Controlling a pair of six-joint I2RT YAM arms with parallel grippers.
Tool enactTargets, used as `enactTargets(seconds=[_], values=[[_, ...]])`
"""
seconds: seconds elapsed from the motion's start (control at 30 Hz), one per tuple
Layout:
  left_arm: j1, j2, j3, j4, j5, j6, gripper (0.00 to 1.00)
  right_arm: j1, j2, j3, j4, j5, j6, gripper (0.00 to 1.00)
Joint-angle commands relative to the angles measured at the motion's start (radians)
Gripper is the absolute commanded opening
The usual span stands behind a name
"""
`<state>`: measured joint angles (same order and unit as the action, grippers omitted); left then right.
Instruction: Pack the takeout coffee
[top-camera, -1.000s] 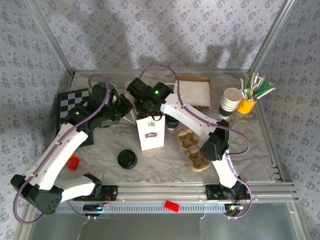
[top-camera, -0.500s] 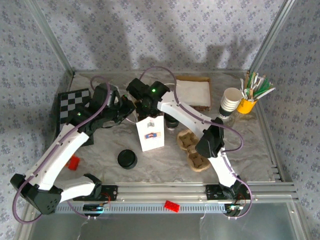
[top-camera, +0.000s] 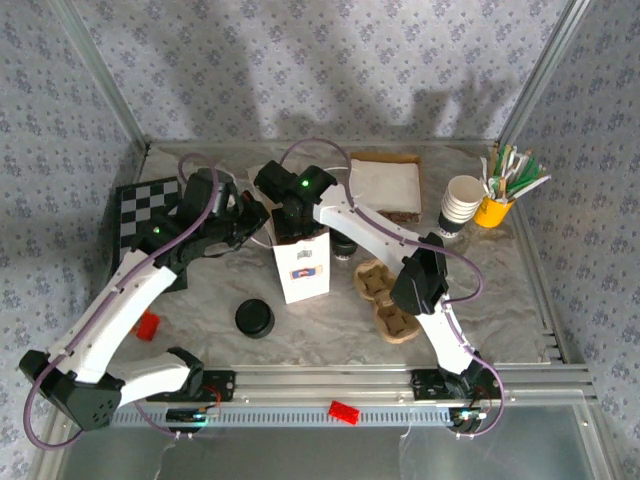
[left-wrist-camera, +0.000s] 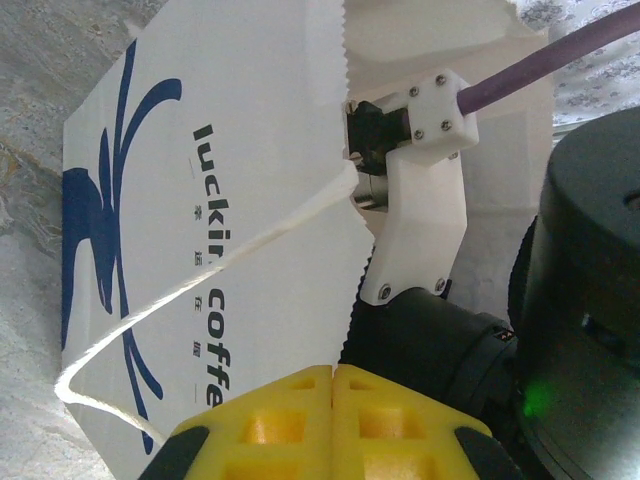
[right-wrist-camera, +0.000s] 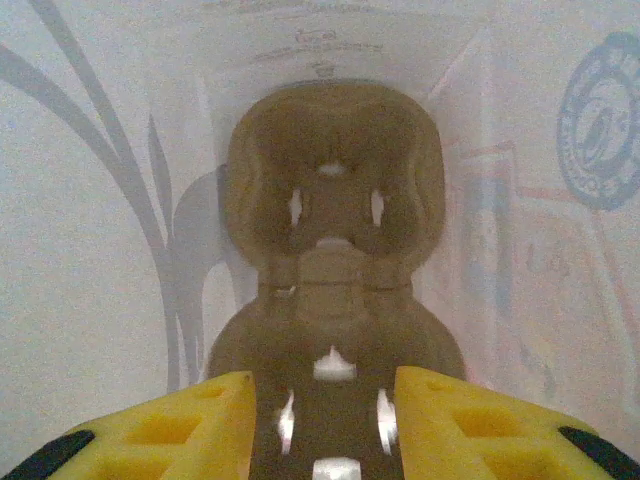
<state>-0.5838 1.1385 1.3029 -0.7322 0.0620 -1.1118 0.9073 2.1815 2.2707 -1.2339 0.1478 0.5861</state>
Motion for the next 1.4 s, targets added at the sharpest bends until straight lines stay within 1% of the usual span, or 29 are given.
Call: enactTargets(seconds=[0.0,0.13,0.4,0.63,0.83,1.0,1.37], values=[[0.006,-0.024,-0.001,-0.010,-0.012,0.003,0.00,-0.005,0.028,-0.004,-0.009,0.002,-0.007,0.44],[0.009,-0.031,-0.001,-0.016,-0.021,0.006,0.00,-0.005,0.027,-0.003,-0.010,0.006,-0.009,0.45],[0.012,-0.028,-0.001,-0.016,-0.020,0.012,0.00,0.006,0.005,0.052,-0.023,0.014,-0.014,0.53],[0.012,-0.031,0.003,-0.030,-0.039,0.030,0.00,0.019,-0.032,0.079,-0.048,0.015,-0.024,0.58],[0.013,-0.020,0.009,-0.039,-0.038,0.048,0.00,0.034,-0.041,0.130,-0.094,0.021,-0.029,0.60],[0.014,-0.019,0.014,-0.042,-0.042,0.061,0.00,0.045,-0.064,0.135,-0.102,0.022,-0.032,0.62],[0.031,0.019,0.065,-0.079,-0.042,0.147,0.00,0.062,-0.095,0.147,-0.143,0.020,-0.039,0.64]])
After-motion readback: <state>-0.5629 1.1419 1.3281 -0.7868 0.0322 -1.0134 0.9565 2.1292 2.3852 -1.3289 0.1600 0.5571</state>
